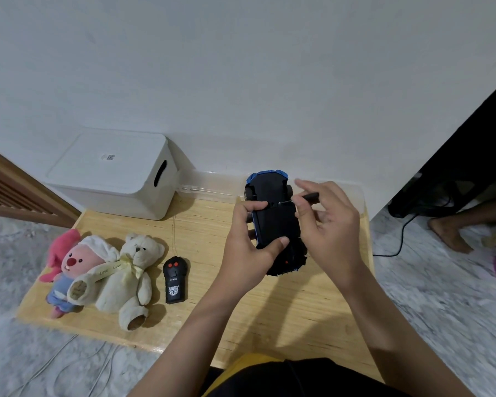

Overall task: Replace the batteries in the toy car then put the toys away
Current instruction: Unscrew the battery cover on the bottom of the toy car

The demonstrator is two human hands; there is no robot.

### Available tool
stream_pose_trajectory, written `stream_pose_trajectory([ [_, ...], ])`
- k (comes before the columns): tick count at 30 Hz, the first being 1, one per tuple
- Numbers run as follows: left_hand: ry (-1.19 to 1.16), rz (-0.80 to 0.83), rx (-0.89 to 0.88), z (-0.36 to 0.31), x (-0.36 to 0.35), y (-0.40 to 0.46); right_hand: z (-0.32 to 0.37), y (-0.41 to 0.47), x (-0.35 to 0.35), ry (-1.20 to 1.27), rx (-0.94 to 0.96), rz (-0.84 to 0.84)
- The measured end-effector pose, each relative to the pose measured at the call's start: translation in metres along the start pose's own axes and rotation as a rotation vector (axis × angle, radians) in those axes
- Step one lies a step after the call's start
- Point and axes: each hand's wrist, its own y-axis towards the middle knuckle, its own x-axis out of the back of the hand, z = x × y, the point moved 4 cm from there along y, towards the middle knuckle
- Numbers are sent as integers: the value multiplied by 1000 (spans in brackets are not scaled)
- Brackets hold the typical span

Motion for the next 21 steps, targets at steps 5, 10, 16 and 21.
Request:
stream_pose_trajectory([
  [5, -30, 8, 20, -1, 0, 1, 3, 0, 3, 117, -78, -167],
  [10, -49, 11, 31, -4, -1, 2, 11, -2, 4, 41, 115, -263],
  [16, -52, 6, 52, -4, -1, 4, 10, 2, 4, 129, -1, -279],
  [21, -38, -16, 70, -2, 3, 6, 13, 0, 3, 161, -24, -198],
])
